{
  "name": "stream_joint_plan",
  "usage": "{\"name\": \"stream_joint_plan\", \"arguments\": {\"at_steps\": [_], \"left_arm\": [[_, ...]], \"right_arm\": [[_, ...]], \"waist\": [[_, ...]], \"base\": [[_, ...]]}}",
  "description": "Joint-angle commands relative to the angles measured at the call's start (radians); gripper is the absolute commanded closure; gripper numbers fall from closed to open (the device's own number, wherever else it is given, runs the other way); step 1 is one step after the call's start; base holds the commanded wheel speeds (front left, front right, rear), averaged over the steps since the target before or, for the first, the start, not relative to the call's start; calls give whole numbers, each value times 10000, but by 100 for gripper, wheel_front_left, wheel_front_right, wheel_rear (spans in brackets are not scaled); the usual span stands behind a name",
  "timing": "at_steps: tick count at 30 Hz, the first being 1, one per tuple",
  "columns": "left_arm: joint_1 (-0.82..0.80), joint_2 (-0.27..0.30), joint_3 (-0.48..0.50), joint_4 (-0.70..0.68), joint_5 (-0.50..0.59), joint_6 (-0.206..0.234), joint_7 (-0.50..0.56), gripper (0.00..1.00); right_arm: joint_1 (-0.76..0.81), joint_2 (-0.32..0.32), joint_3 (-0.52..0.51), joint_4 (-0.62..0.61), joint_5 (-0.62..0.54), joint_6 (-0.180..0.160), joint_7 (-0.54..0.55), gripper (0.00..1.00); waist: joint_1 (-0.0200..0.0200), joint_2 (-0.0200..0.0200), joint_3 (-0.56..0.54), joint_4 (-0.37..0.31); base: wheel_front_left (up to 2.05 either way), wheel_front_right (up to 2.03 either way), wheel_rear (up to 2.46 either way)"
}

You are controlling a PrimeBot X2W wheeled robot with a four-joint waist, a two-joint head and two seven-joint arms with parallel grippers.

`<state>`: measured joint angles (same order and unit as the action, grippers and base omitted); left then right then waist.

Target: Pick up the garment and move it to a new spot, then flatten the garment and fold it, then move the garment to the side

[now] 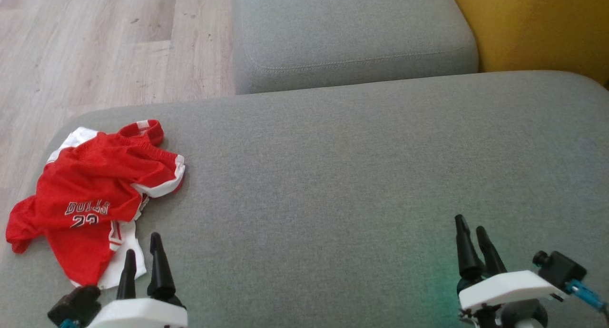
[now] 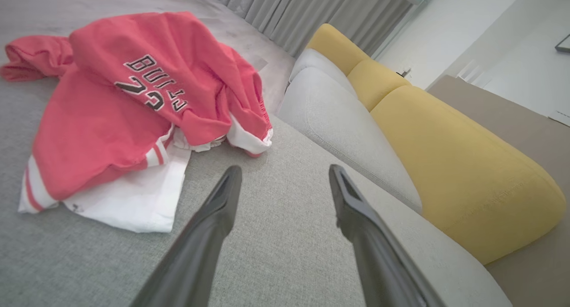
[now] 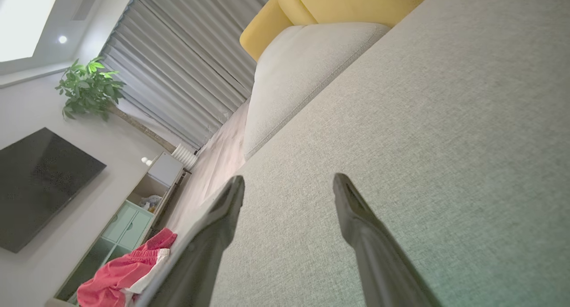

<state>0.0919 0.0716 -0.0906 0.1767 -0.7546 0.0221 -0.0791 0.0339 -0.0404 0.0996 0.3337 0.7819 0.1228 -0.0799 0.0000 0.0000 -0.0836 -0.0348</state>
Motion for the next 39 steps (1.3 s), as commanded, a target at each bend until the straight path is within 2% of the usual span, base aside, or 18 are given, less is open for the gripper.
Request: {"name": "stream_joint_plan", "arguments": {"at_steps": [1, 24, 39], "left_arm": [[-286, 168, 102, -445, 323, 57, -139, 0], [14, 353, -475, -854, 3122, 708, -823, 0], [262, 392, -667, -680, 4972, 892, -1268, 0]], "right_arm": [[-376, -59, 237, -307, -306, 43, -144, 0], [-337, -75, 1164, 2, -3140, 58, -823, 0], [-149, -86, 1001, 270, -5077, 67, -1264, 0]], "waist": [[0, 0, -10, -4], [0, 0, -357, -76], [0, 0, -620, -178]], "base": [[0, 0, 0], [0, 0, 0], [0, 0, 0]]}}
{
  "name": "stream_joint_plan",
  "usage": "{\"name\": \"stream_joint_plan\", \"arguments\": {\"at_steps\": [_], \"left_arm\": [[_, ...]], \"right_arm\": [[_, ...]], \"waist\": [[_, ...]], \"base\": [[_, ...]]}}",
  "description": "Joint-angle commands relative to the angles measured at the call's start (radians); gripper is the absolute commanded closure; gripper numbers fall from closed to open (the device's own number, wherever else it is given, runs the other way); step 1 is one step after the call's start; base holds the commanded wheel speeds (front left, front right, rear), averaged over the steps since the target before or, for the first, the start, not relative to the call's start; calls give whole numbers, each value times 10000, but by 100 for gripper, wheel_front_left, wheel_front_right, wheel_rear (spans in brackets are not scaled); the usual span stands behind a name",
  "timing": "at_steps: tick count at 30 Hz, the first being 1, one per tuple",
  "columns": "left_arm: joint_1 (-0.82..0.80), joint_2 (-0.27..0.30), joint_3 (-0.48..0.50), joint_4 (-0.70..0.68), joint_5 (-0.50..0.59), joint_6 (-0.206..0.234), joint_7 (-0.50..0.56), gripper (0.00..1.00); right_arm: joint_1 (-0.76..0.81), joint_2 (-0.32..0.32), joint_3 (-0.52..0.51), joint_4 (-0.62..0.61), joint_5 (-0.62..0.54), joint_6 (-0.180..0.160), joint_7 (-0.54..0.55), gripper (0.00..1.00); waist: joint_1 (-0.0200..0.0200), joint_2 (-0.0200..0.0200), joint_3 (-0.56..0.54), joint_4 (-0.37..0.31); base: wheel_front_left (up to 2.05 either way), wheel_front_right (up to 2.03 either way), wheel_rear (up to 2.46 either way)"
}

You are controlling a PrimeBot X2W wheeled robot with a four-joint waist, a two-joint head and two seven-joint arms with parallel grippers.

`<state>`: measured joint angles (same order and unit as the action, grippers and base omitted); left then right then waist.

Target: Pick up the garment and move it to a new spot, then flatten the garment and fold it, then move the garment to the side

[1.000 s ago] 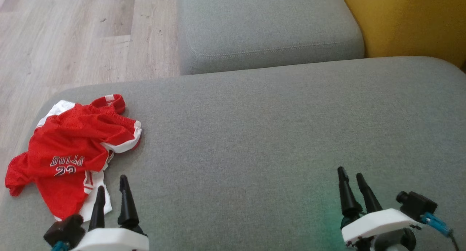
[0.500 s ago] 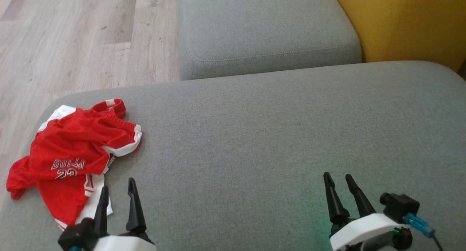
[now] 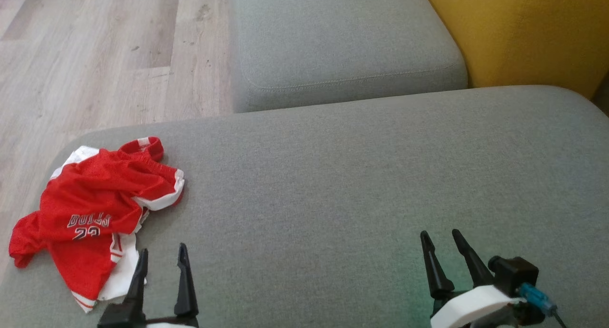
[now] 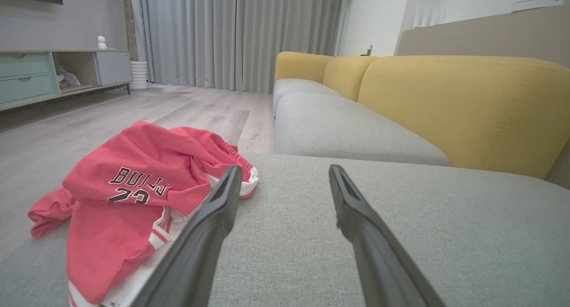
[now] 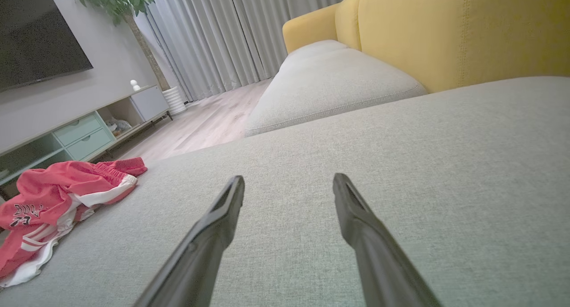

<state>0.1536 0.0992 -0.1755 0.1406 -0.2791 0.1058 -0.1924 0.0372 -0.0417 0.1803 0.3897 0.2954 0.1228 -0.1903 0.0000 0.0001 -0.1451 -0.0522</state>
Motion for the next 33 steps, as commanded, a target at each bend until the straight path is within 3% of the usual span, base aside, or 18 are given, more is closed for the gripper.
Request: {"name": "stream_joint_plan", "arguments": {"at_steps": [1, 19, 33], "left_arm": [[-345, 116, 168, -300, 334, 47, -164, 0], [-70, -22, 190, 153, 2410, -3, -694, 0], [-84, -297, 710, 337, 2367, -267, -694, 0]], "right_arm": [[-164, -73, 159, -282, -345, 68, -189, 0], [-23, -85, 53, -116, -2618, 79, -715, 0], [19, -85, -55, -63, -2577, 79, -715, 0]], "waist": [[0, -1, -22, -11], [0, -1, -328, -188], [0, -1, -332, -200]], "base": [[0, 0, 0], [0, 0, 0], [0, 0, 0]]}}
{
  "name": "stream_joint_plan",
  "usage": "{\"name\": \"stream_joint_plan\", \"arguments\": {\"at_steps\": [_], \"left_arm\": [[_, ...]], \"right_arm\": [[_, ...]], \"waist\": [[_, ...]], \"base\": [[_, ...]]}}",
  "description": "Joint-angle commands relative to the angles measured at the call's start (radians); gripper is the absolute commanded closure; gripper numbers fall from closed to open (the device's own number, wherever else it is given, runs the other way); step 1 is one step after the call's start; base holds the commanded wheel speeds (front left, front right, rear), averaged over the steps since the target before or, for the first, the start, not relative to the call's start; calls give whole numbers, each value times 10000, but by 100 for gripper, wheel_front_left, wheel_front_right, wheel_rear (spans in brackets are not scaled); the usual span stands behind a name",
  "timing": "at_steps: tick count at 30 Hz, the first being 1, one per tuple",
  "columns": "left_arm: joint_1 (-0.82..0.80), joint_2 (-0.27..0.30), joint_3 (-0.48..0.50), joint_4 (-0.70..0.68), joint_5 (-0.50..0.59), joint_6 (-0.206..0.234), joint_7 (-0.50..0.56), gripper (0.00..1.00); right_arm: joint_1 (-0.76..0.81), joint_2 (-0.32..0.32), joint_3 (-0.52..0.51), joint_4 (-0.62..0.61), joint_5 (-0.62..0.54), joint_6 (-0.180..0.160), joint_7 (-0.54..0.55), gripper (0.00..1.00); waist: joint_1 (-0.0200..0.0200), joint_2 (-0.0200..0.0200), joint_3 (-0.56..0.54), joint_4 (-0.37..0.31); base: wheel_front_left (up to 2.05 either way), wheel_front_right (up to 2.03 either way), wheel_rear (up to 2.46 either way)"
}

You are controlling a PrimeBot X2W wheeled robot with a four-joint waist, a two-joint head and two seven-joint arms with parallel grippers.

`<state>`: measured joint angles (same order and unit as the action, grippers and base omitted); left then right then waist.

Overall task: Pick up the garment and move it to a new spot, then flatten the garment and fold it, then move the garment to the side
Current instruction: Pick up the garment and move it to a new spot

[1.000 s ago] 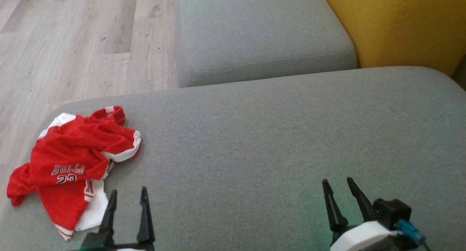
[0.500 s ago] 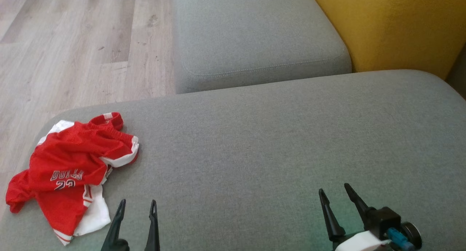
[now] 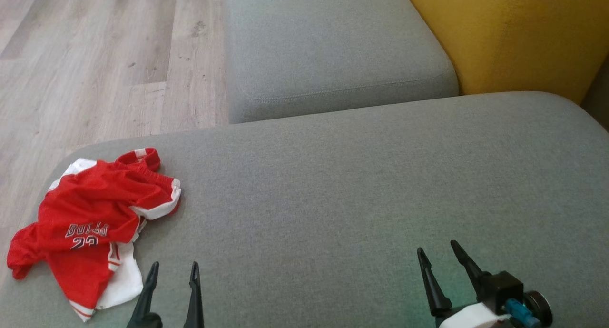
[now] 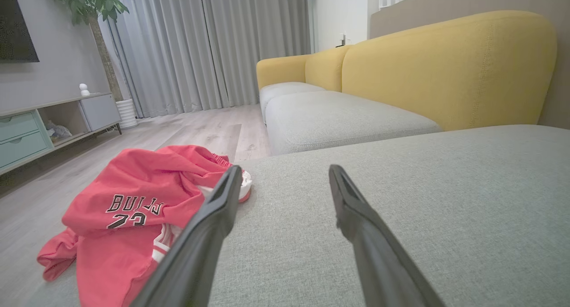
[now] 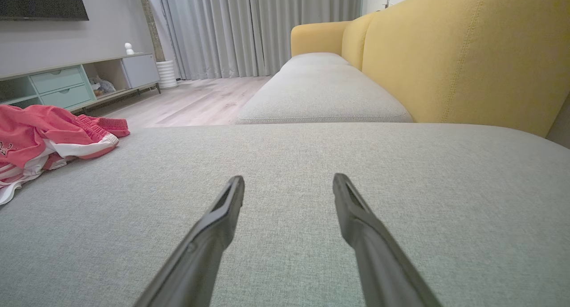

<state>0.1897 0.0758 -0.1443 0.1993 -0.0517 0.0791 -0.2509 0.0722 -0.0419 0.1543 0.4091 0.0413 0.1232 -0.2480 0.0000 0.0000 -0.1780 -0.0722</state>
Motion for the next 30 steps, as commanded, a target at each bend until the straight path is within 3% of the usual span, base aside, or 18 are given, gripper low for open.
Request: {"name": "stream_joint_plan", "arguments": {"at_steps": [1, 11, 16, 23, 30], "left_arm": [[-441, -75, 414, -242, 106, -4, -109, 0], [-553, -152, 454, 0, 204, -51, -109, 0], [-543, -64, 579, 45, 316, -53, -109, 0], [-385, 180, 928, -55, 350, 47, -109, 0], [-360, 332, 1573, -721, 314, 419, -109, 0]], "right_arm": [[-329, -83, 207, -253, -36, 75, -137, 0], [-100, -83, 153, -260, -27, 75, -137, 0], [56, -83, 127, -301, 52, 75, -137, 0], [257, -83, 125, -325, 373, 75, -138, 0], [-326, -83, 342, -317, 457, 75, -138, 0]], "waist": [[0, 0, -4, -3], [0, 0, -38, 543], [0, 0, -66, 1489], [0, 0, -162, 3328], [0, 0, 469, 4549]], "base": [[0, 0, 0], [0, 0, 0], [0, 0, 0], [0, 0, 0], [0, 0, 0]]}}
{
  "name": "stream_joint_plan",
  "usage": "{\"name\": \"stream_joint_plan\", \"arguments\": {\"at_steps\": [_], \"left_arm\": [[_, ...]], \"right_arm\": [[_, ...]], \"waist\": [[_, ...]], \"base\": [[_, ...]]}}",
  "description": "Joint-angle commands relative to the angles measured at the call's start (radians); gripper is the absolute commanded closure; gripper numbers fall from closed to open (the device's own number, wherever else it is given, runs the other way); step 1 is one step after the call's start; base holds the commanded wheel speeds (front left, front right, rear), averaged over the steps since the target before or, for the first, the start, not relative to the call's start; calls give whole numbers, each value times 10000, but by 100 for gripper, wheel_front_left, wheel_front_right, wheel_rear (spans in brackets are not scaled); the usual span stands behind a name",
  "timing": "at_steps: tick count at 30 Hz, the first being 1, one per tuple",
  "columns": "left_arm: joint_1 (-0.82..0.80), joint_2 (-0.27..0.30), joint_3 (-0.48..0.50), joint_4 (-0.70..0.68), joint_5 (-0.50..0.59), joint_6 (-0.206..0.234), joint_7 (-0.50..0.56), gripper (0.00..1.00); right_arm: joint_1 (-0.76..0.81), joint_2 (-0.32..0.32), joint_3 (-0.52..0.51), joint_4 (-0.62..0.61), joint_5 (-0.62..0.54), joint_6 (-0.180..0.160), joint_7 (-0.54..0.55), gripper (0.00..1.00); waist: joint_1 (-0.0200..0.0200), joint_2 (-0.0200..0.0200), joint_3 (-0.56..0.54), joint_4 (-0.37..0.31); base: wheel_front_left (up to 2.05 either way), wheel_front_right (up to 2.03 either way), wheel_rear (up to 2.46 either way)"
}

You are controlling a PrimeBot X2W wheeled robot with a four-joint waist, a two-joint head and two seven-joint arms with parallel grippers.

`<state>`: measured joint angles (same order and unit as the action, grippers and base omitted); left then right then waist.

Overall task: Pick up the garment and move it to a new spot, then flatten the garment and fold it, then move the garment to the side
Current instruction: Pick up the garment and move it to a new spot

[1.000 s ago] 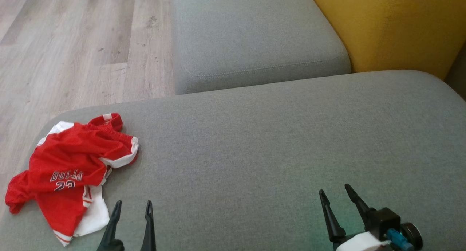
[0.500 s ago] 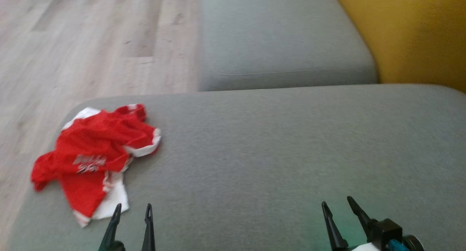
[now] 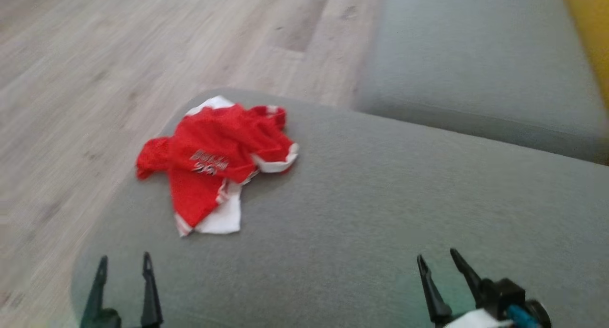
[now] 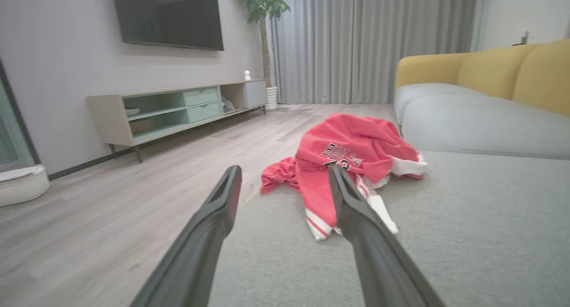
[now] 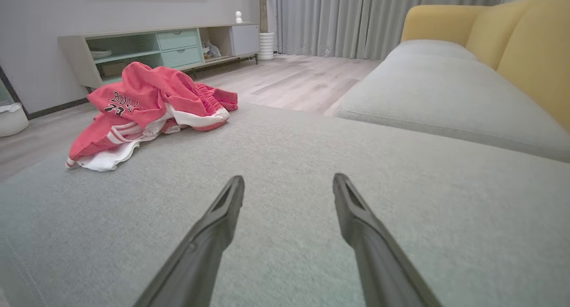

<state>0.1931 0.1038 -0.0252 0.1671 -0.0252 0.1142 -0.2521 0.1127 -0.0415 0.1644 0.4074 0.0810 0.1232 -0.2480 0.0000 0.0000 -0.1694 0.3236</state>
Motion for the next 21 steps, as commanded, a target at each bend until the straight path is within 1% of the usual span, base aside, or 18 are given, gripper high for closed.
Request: {"name": "stream_joint_plan", "arguments": {"at_steps": [1, 6, 8, 11, 13, 15, 17, 21], "left_arm": [[-393, 62, 474, -500, 45, 118, -97, 0], [-400, 146, 907, -1141, 61, 311, -97, 0], [-467, 354, 1004, -1415, 275, 401, -97, 0], [-725, 651, 1046, -1807, 609, 759, -97, 0], [-1017, 901, 965, -2050, 762, 839, -97, 0], [-1484, 1217, 791, -2234, 890, 770, -97, 0], [-2224, 1507, 541, -2399, 930, 601, -97, 0], [-4165, 1925, -24, -2249, 741, -51, -97, 0]], "right_arm": [[-821, -87, 223, -275, 74, 75, -138, 0], [-1127, -87, 117, -164, -20, 75, -138, 0], [-1160, -87, 42, -151, -129, 75, -138, 0], [-1125, -87, -180, -155, -347, 75, -138, 0], [-1031, -87, -419, -198, -520, 75, -138, 0], [-934, -87, -636, -267, -675, 75, -138, 0], [-968, -88, -919, -404, -1011, 75, -138, 0], [-1200, -457, -1385, -778, -1446, 75, -138, 0]], "waist": [[0, 0, 473, 711], [0, 0, 796, 1088], [0, 0, 889, 1173], [0, 0, 1013, 1257], [0, 0, 1120, 1303], [0, 0, 1361, 1328], [0, 0, 1780, 1326], [0, 0, 2710, 1204]], "base": [[0, 0, 0], [0, 0, 0], [0, 0, 0], [0, 0, 0], [0, 0, 0], [0, 0, 0], [0, 0, 0], [0, 0, 0]]}}
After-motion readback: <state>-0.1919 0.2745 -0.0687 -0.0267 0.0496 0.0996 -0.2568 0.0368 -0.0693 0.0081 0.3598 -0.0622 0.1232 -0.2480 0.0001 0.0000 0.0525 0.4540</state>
